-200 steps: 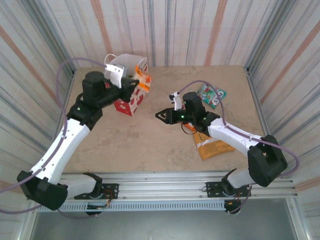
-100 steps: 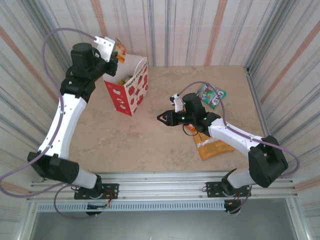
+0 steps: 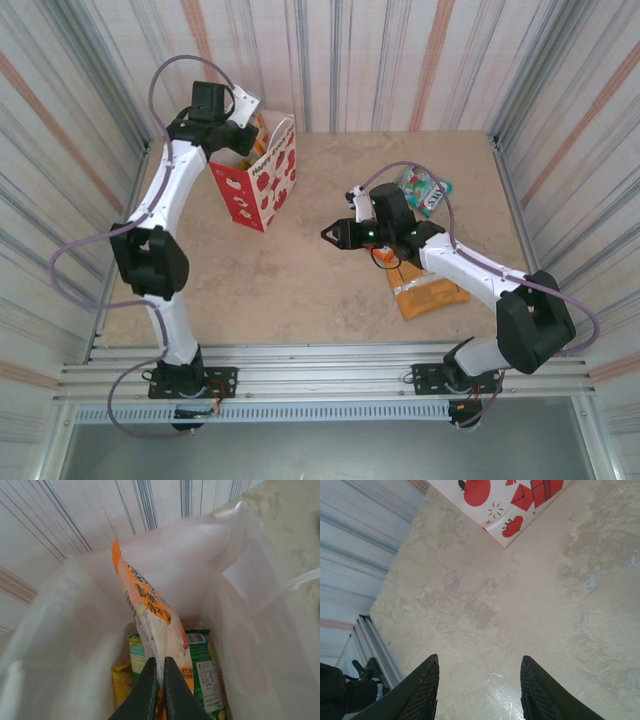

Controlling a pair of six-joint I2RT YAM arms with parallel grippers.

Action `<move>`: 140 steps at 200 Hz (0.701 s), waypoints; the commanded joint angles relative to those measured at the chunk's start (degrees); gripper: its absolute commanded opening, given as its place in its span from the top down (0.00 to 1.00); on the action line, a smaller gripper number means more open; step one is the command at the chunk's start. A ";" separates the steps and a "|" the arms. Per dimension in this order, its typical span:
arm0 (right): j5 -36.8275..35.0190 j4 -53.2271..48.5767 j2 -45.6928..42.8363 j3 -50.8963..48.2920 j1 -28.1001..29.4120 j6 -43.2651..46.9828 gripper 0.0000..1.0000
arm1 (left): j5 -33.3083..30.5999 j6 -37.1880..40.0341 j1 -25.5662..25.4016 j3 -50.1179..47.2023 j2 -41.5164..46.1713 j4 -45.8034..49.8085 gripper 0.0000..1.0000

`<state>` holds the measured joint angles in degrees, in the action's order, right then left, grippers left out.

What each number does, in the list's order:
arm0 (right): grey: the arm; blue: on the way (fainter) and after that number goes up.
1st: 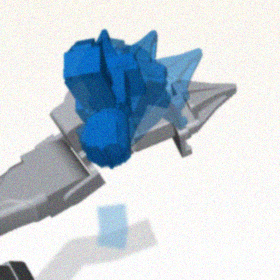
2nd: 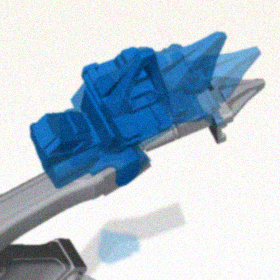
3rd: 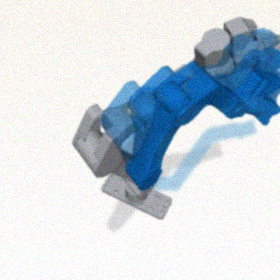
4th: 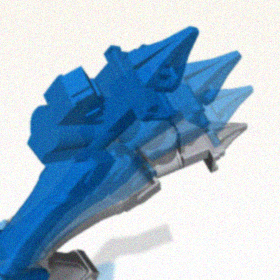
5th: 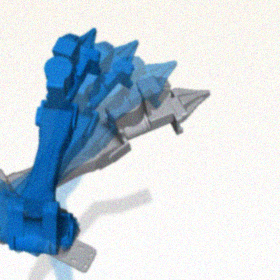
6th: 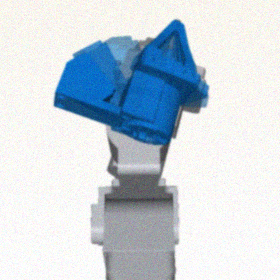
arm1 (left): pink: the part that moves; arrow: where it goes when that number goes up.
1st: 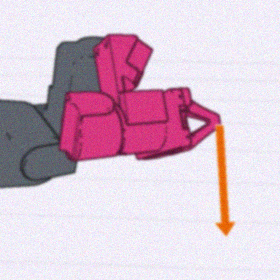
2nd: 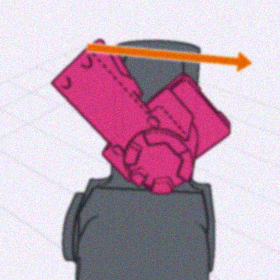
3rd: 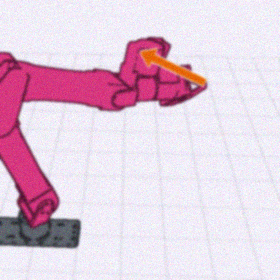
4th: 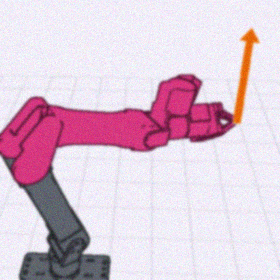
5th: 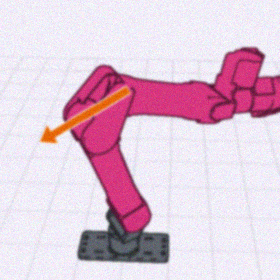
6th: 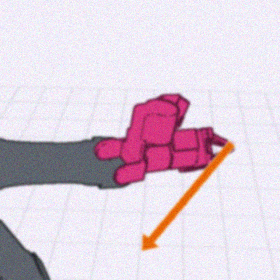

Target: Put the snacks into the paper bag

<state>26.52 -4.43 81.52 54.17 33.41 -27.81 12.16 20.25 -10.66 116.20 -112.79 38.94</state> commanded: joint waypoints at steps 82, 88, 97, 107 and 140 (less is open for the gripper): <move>-1.66 -2.88 0.77 1.15 -3.26 -0.92 0.51 | -5.16 4.01 -1.90 16.92 -12.02 19.58 0.87; -2.40 -3.52 0.79 1.28 -3.34 -1.05 0.51 | -5.45 4.01 -1.99 17.43 -12.39 20.00 0.85; -3.86 -4.75 0.84 1.48 -3.51 -1.31 0.51 | -5.90 4.01 -1.95 18.20 -12.82 20.59 0.84; -4.80 -6.03 0.72 1.81 -3.92 -1.47 0.50 | -6.54 4.06 -2.00 18.44 -13.02 20.74 0.82; -7.57 -11.18 0.55 2.87 -6.03 -1.71 0.49 | -7.51 3.83 -2.09 18.84 -12.69 20.90 0.75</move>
<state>22.79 -9.82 81.56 54.52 28.91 -28.27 6.11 23.33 -12.51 132.68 -125.71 57.63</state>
